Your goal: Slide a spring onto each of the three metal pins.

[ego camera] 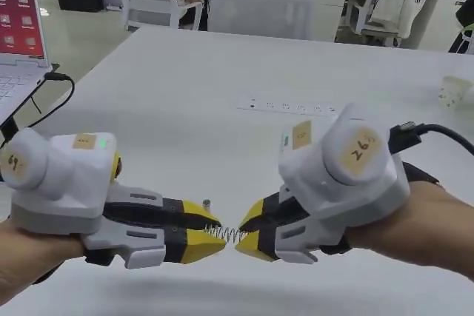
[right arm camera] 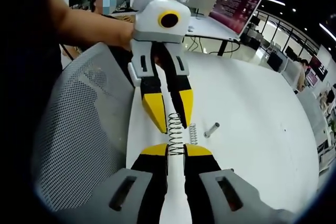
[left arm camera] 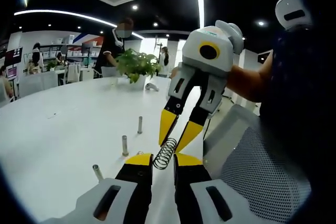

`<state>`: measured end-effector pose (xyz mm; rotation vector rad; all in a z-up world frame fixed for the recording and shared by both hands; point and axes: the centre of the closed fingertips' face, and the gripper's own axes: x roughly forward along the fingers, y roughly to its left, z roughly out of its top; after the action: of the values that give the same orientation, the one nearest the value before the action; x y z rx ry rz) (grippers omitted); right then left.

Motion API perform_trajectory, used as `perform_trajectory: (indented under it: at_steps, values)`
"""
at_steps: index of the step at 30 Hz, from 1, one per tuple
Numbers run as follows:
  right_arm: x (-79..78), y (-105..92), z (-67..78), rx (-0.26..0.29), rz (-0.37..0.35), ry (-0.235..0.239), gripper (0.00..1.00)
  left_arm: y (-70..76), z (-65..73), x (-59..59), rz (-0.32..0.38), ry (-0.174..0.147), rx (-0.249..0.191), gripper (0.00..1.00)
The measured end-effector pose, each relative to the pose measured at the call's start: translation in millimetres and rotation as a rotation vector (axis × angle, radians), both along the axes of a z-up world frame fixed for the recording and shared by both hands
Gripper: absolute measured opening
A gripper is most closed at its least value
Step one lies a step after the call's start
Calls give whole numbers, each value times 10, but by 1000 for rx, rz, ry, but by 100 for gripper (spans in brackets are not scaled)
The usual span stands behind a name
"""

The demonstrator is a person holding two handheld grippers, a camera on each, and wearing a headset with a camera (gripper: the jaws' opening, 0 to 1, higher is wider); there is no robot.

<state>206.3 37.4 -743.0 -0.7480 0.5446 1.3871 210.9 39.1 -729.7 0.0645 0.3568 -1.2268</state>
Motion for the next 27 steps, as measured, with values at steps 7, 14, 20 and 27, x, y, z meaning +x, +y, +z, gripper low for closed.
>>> perform_trajectory:
  at_steps: [7, 14, 20, 27]
  values:
    - [0, -4, 13, 3, 8, -4, 8, 5, 0, -7, -6, -5, 0, 6]
    - [-10, -22, 27, 3, 29, -11, 8, -1, -10, -18, -19, -19, 9, 4]
    - [-26, -34, 21, 0, 46, -13, 8, -17, -8, -40, -35, -23, 7, 4]
    - [-52, -46, 25, 4, 54, -9, 9, -29, -2, -74, -51, -20, 1, 3]
